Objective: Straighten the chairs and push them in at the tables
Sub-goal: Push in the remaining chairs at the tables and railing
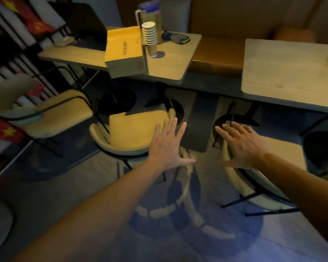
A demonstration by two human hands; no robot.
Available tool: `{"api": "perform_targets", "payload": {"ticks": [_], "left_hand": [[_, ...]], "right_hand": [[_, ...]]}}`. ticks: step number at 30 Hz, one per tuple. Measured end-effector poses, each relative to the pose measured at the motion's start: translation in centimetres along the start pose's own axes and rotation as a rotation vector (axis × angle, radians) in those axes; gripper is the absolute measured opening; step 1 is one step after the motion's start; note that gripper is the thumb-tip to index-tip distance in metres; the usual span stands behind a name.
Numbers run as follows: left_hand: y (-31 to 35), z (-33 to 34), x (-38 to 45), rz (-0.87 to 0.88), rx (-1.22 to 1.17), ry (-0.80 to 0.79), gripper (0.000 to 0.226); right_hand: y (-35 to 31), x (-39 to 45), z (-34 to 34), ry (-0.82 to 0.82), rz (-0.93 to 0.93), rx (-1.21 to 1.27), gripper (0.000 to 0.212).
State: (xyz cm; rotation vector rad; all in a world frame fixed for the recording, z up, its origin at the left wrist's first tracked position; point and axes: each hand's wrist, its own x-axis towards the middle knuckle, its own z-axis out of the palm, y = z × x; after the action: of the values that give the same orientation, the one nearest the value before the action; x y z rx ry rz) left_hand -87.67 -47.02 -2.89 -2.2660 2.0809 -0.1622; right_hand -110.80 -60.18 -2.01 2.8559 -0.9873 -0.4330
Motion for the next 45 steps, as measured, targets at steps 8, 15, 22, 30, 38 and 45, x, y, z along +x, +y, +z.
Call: {"api": "perform_targets", "payload": {"ticks": [8,15,22,30,38,45], "left_hand": [[-14.0,0.5,-4.1,-0.186,0.021,0.027,0.123],[-20.2,5.6,-4.7,-0.284,0.012,-0.088,0.126],[-22.3,12.7,-3.5,-0.263,-0.022,-0.259,0.126],[-23.4,19.0,-1.9,-0.136,-0.049,-0.437,0.123],[-24.6,19.6,0.5,0.016,0.090,-0.528,0.058],[-26.4,19.3,-0.2,0.121,0.085,-0.572,0.053]], "right_hand": [[-11.4,10.2,-6.5,0.123,-0.154,-0.019,0.118],[-17.1,19.4,-5.3,0.123,-0.347,-0.031,0.114],[-19.5,24.5,1.5,-0.023,-0.472,-0.048,0.106],[-19.9,26.5,7.4,-0.222,-0.446,-0.056,0.092],[-20.8,27.7,8.2,-0.185,-0.386,-0.009,0.050],[-23.1,26.4,7.6,-0.235,-0.335,0.023,0.044]]}}
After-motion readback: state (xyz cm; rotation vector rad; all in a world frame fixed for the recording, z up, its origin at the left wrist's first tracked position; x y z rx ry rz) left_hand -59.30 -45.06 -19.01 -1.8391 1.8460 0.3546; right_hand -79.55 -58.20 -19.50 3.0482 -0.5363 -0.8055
